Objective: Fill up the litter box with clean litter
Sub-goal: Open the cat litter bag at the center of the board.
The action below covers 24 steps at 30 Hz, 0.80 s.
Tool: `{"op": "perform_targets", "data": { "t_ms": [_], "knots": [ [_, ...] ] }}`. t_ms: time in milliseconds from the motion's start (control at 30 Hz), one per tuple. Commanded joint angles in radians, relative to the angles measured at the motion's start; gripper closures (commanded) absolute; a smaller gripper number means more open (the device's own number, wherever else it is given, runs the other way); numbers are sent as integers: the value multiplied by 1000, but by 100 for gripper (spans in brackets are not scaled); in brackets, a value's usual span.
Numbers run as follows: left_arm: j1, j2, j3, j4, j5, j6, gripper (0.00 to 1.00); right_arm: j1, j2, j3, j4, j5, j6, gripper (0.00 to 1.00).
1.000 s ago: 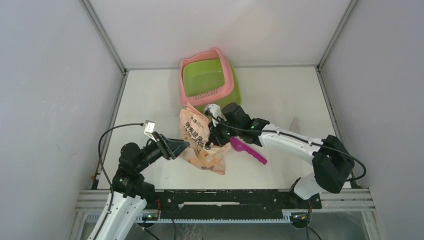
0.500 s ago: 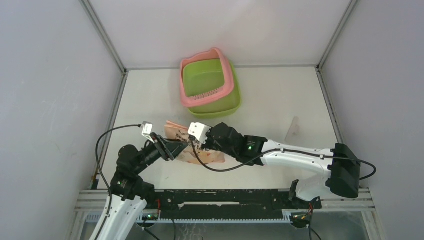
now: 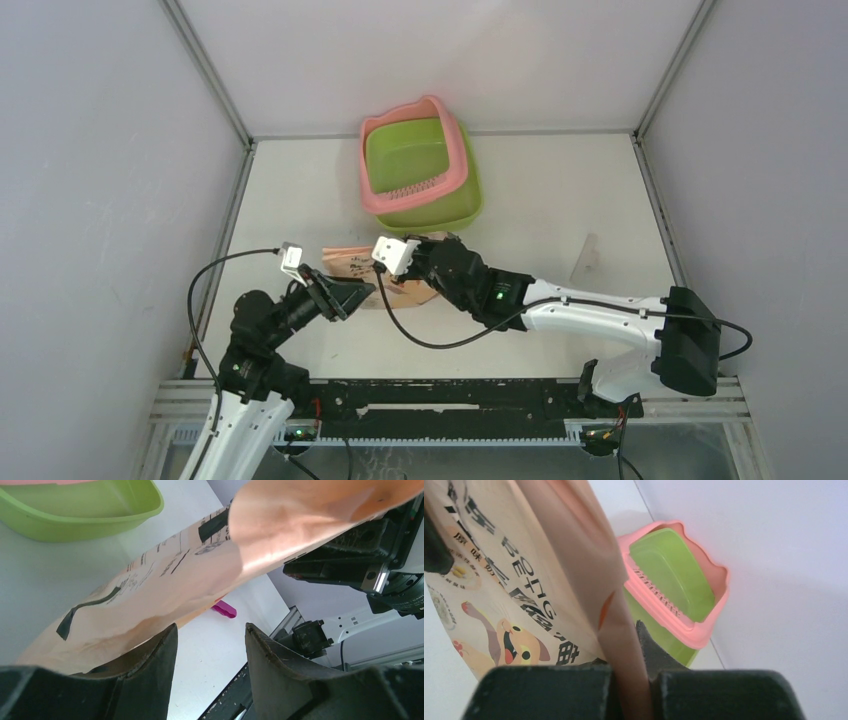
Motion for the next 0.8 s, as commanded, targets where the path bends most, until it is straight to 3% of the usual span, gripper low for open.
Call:
{"op": "perform_targets", "data": {
  "t_ms": [0, 233, 467, 633, 767],
  "knots": [
    [5, 0, 65, 21, -11, 6, 43, -22, -29, 54, 285, 23, -32, 100],
    [4, 14, 70, 25, -12, 9, 44, -45, 10, 79, 308, 35, -43, 100],
    [5, 9, 59, -25, -60, 37, 39, -16, -14, -3, 129, 48, 210, 100],
    [3, 34, 32, 7, -33, 31, 26, 8, -135, -62, -122, -144, 440, 100],
    [-5, 70, 31, 23, -10, 36, 24, -1, -199, -60, -249, -336, 477, 98]
  ]
}}
